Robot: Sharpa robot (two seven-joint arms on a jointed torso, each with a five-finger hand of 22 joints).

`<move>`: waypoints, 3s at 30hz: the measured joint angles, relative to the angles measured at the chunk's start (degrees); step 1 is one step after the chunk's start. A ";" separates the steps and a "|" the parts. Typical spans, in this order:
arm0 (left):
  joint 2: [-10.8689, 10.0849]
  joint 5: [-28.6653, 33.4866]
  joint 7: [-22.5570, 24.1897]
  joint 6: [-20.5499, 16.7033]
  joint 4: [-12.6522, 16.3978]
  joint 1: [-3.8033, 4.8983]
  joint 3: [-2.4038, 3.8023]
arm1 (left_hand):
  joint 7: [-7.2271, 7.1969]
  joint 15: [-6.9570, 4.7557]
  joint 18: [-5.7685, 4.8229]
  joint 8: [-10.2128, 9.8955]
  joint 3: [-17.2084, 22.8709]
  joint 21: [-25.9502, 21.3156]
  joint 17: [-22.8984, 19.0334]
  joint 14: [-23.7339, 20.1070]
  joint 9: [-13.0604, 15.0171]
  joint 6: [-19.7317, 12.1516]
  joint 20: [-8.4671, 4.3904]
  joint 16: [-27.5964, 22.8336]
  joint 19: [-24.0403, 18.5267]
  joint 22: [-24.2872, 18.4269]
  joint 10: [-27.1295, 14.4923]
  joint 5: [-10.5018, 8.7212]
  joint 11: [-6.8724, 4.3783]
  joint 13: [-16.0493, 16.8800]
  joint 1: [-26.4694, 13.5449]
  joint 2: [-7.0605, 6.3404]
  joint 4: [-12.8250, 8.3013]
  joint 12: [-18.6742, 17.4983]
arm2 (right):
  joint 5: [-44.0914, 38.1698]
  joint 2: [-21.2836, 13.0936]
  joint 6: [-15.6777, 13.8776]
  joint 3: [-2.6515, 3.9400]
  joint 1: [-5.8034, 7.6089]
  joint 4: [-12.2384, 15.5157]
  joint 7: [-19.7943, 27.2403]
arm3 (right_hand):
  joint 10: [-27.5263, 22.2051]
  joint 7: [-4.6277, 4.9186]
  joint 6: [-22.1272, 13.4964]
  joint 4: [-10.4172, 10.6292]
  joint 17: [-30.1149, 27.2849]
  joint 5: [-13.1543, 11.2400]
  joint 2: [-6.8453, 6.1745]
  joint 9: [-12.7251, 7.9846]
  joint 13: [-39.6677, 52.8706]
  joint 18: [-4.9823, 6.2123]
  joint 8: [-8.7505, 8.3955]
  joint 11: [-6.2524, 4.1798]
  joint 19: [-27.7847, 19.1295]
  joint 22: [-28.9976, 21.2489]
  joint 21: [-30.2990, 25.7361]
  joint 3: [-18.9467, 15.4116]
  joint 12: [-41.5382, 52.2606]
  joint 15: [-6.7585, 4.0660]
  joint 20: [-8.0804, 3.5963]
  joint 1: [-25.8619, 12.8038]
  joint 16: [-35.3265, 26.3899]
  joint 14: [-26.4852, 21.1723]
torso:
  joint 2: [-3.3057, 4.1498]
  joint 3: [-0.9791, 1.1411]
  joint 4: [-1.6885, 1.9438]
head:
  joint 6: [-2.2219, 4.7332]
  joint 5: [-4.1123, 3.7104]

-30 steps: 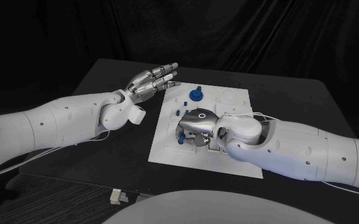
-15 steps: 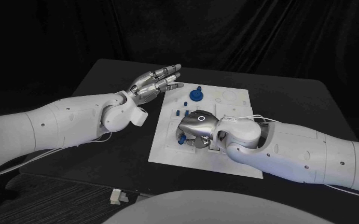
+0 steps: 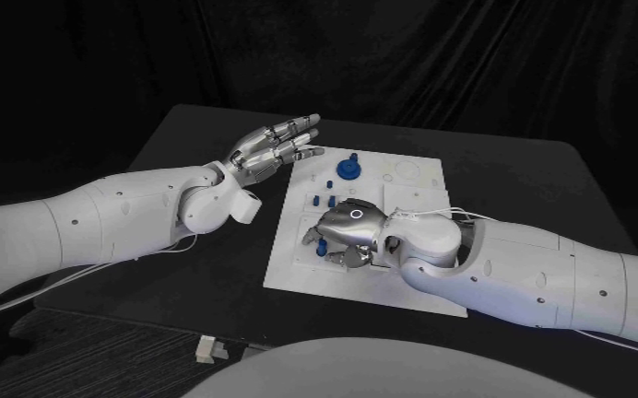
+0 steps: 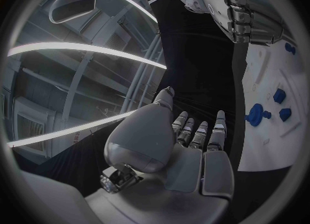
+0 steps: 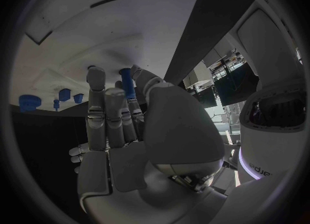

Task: Assemble the parts on the task board

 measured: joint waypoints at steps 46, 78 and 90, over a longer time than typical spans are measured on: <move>-0.39 0.01 -0.03 -0.04 -1.17 -0.60 0.00 | 0.00 0.00 0.00 0.00 0.16 0.00 0.00 0.00 0.00 0.00 0.00 0.00 0.00 0.06 0.00 0.23 0.00 0.00 0.20 0.20 -0.16 0.00 | 25.76 -30.34 3.44 0.00 11.78 13.47 -7.05 | 30.51 -2.50 19.64 13.55 26.53 -0.92 3.96 7.24 70.54 -4.08 14.95 -7.72 11.49 0.01 31.25 -15.24 78.39 -5.21 -4.73 -20.66 25.82 8.50 | -0.04 -0.12 -0.36 | 0.00 -3.44; -0.54 0.02 -0.37 0.36 -1.04 -0.93 0.00 | 0.00 0.00 0.00 0.00 0.31 0.00 0.00 0.00 0.00 0.00 0.00 0.00 0.00 -0.70 0.00 0.23 0.00 0.00 0.20 0.20 -0.31 0.00 | 24.91 -24.36 14.90 -0.01 7.34 10.96 -28.04 | 30.41 -5.82 26.28 13.44 26.51 -0.72 4.23 19.96 70.52 -4.05 19.19 -11.06 10.75 0.00 32.22 -13.75 78.39 -8.21 -7.49 -29.54 25.81 8.61 | -0.07 -0.10 -0.03 | 0.00 -4.03; -0.48 0.02 -0.74 0.55 -1.09 -0.94 0.00 | 0.00 0.00 0.00 0.00 0.31 0.00 0.00 0.00 0.00 0.00 0.00 0.00 0.00 -0.70 0.00 0.23 0.00 0.00 0.20 0.20 -0.31 0.00 | 25.16 -22.58 17.81 -0.02 5.82 9.29 -30.45 | 30.46 -4.87 23.91 13.68 26.50 -2.96 2.89 21.57 70.52 -4.04 17.01 -10.71 10.75 0.00 31.96 -13.99 78.38 -8.21 -7.49 -32.15 25.81 8.61 | -0.07 -0.08 -0.07 | 0.00 -3.99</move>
